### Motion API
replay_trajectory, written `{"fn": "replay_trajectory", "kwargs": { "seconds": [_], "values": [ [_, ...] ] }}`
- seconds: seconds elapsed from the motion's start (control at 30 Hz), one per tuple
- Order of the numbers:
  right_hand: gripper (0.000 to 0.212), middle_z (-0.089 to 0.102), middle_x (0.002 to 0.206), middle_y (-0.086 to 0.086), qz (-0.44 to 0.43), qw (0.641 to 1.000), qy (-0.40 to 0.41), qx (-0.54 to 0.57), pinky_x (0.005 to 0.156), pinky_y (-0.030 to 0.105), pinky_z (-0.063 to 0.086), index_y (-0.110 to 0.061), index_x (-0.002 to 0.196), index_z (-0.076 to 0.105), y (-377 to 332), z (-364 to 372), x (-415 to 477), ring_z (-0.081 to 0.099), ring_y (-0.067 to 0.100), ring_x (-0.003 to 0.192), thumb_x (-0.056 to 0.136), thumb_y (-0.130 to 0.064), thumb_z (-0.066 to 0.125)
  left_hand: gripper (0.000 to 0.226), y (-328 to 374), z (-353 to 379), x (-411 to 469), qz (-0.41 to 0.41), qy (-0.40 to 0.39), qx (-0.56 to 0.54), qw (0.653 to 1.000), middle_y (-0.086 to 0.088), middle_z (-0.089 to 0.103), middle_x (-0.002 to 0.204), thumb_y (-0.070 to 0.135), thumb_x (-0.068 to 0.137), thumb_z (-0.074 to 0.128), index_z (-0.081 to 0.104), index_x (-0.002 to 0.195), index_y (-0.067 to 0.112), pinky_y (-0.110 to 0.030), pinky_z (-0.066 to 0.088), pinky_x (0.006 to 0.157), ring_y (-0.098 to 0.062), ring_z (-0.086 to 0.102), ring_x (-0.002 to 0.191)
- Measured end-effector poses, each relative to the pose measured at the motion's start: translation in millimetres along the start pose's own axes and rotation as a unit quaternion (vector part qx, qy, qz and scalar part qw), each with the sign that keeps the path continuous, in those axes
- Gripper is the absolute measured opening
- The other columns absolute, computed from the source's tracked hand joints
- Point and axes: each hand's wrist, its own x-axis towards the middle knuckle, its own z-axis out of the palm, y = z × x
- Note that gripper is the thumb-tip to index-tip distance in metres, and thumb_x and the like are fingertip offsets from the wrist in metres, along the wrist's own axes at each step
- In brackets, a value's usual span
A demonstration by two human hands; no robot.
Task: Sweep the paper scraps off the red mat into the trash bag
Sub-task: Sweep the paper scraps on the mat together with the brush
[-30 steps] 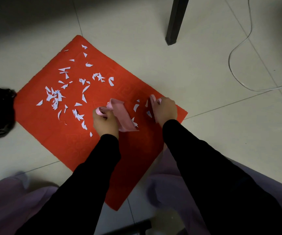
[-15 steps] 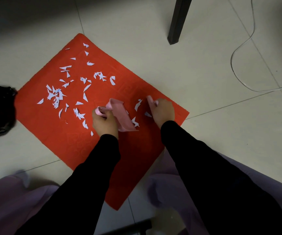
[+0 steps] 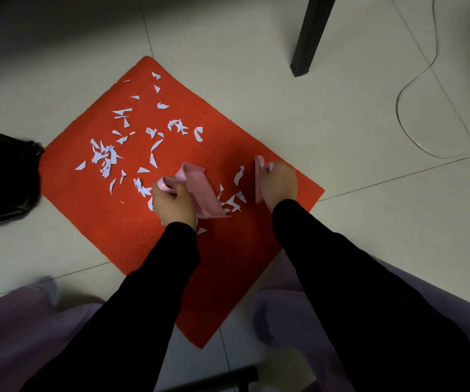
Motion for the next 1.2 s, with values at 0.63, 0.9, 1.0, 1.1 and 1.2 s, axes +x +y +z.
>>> {"fn": "replay_trajectory", "kwargs": {
  "seconds": [0.63, 0.9, 1.0, 1.1, 1.2],
  "values": [
    [0.050, 0.049, 0.056, 0.004, 0.000, 1.000, 0.001, -0.011, 0.050, 0.028, 0.040, -0.017, 0.054, 0.034, -2.8, 14.3, 5.1, 0.052, 0.024, 0.055, 0.098, -0.040, 0.038, 0.030, -2.7, -7.1, 3.3, -0.005, 0.010, -0.006, 1.000, 0.009, 0.048, 0.067, 0.021, 0.099, 0.037, 0.055, 0.106, -0.002, -0.001, 0.036, 0.044, -0.002, 0.046, 0.058],
    [0.046, 0.043, 0.055, -0.005, -0.030, 0.996, -0.080, -0.011, 0.050, 0.019, 0.030, -0.019, 0.055, 0.037, -28.1, 38.7, -28.1, 0.043, 0.008, 0.049, 0.099, -0.033, 0.042, 0.017, -3.2, -21.3, 7.8, -0.004, 0.022, -0.002, 1.000, 0.009, 0.047, 0.066, 0.020, 0.098, 0.038, 0.051, 0.092, 0.011, -0.001, 0.034, 0.044, -0.002, 0.044, 0.057],
    [0.039, 0.042, 0.053, -0.004, -0.042, 0.997, -0.059, 0.017, 0.052, 0.024, 0.030, -0.009, 0.064, 0.048, -27.5, 29.1, -32.3, 0.038, 0.006, 0.046, 0.098, -0.027, 0.041, 0.020, -5.0, -24.8, 10.0, -0.004, 0.026, -0.009, 1.000, 0.009, 0.048, 0.067, 0.021, 0.099, 0.037, 0.052, 0.094, 0.009, -0.001, 0.035, 0.045, -0.002, 0.045, 0.059],
    [0.047, 0.048, 0.054, 0.004, -0.029, 0.999, -0.012, 0.029, 0.046, 0.028, 0.036, -0.007, 0.062, 0.047, -18.8, 21.4, -24.3, 0.046, 0.018, 0.048, 0.098, -0.036, 0.041, 0.028, -7.6, -25.5, 10.0, -0.009, 0.026, -0.014, 1.000, 0.002, 0.052, 0.071, 0.021, 0.099, 0.038, 0.055, 0.104, 0.000, -0.001, 0.036, 0.044, -0.002, 0.045, 0.059],
    [0.046, 0.056, 0.066, 0.009, 0.005, 1.000, -0.004, 0.003, 0.053, 0.031, 0.040, -0.014, 0.058, 0.038, -9.7, 21.9, -21.8, 0.055, 0.026, 0.060, 0.099, -0.035, 0.039, 0.030, -11.0, -27.4, 10.0, -0.009, 0.022, -0.018, 1.000, -0.002, 0.053, 0.077, 0.021, 0.099, 0.039, 0.055, 0.106, -0.003, -0.001, 0.035, 0.044, -0.002, 0.045, 0.059]
  ]
}}
